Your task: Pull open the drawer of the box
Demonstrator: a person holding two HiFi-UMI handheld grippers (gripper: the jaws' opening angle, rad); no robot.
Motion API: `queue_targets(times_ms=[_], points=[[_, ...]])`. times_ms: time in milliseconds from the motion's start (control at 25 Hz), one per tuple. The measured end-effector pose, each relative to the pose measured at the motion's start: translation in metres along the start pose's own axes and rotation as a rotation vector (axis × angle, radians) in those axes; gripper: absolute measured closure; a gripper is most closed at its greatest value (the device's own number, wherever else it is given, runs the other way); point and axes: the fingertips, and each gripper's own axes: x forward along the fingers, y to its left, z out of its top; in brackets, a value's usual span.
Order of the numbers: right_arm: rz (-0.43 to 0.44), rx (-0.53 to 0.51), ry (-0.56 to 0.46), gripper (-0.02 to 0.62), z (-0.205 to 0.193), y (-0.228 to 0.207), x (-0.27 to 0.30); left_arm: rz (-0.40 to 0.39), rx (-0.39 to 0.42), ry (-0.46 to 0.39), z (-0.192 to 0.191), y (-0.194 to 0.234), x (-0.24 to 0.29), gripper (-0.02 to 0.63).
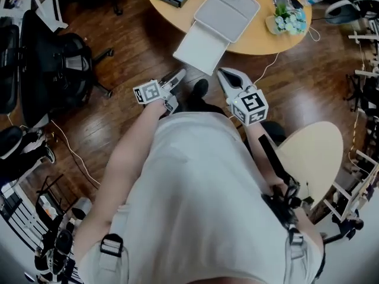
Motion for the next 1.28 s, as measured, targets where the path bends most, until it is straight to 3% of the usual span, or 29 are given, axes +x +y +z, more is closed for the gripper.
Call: queue_targets(times_ms=[80, 280, 480, 600, 920, 1120, 1280], points=[[-0.003, 0.0, -0.017, 0.589, 0.0, 0.004, 0.004, 0.024, 0.096, 0.057, -0.002, -0.001, -0.013, 0.457], [-0.03, -0.03, -0.03, 0.588, 0.001, 0.021, 0.012, -0.013, 0.331, 0.142, -0.003, -0.024, -0.039, 0.509], [0.018, -0.084, -0.08, 0.588, 0.027, 0.045, 0.03, 0.031, 0.617, 0.134, 0.017, -0.058, -0.067, 0.603], [0.035, -0.08, -0.106, 0.588, 0.04, 0.051, 0.036, 0.023, 0.727, 0.157, 0.024, -0.073, -0.062, 0.603], [0.054, -0.143, -0.16, 0.589, 0.049, 0.095, -0.008, 0.001, 0.914, 0.098, 0.013, -0.145, -0.067, 0.603], [0.073, -0.111, -0.176, 0.588, 0.041, 0.109, -0.026, 0.001, 0.97, 0.096, -0.001, -0.16, -0.072, 0.603], [0.047, -0.066, -0.17, 0.589, 0.027, 0.11, -0.026, 0.009, 0.966, 0.111, -0.009, -0.152, -0.084, 0.603]])
